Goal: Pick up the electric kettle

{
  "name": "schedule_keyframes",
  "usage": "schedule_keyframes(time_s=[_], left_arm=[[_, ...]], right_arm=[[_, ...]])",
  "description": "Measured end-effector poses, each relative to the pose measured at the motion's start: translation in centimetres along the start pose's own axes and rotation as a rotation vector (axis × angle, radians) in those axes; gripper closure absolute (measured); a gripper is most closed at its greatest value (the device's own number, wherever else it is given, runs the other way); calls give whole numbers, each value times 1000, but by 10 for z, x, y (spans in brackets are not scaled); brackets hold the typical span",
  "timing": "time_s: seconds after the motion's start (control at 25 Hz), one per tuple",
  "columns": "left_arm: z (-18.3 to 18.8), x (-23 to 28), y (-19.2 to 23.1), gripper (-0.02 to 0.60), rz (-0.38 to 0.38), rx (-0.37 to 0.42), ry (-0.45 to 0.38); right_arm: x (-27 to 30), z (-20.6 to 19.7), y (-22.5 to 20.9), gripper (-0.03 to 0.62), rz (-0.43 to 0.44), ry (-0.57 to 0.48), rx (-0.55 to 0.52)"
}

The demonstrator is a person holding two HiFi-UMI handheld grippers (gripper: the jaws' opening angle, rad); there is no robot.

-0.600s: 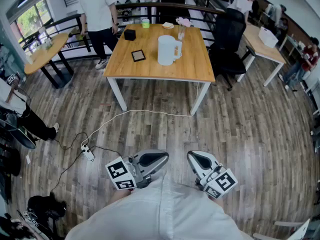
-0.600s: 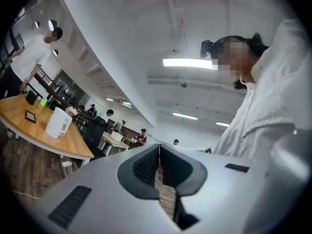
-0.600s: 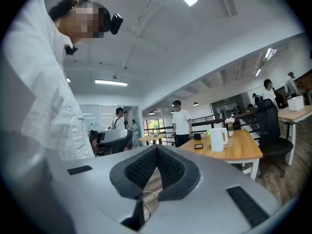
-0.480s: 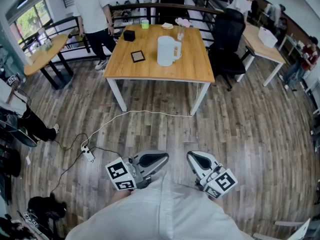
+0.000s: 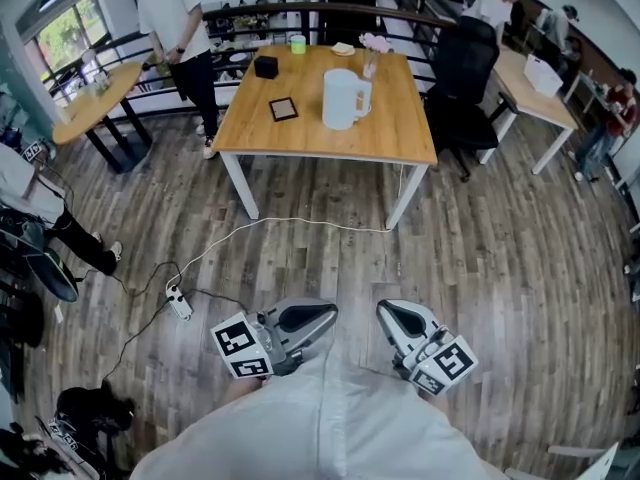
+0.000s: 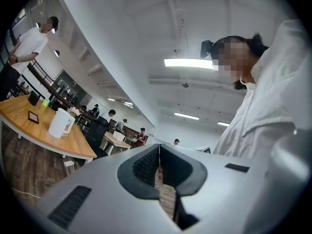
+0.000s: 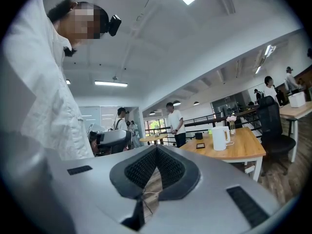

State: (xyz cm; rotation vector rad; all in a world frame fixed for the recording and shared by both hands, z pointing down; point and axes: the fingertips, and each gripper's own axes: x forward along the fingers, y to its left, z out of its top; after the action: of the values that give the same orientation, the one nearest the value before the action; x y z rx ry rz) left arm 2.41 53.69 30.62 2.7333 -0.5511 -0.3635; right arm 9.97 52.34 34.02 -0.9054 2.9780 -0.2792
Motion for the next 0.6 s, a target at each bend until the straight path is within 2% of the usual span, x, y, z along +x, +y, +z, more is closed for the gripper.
schedule_keyframes(time_s=[0.12,0.32,0.6], left_arm=[[2,-6,7,572,10,-2,0],[15,-28,27,572,46,12,-15],[29,-77,68,572,146,19,-68]], right_arm=[[6,3,0,579,18,-20,29],[17,26,-8,577,9,-153,104],[42,37,-15,576,-17,-179,73]])
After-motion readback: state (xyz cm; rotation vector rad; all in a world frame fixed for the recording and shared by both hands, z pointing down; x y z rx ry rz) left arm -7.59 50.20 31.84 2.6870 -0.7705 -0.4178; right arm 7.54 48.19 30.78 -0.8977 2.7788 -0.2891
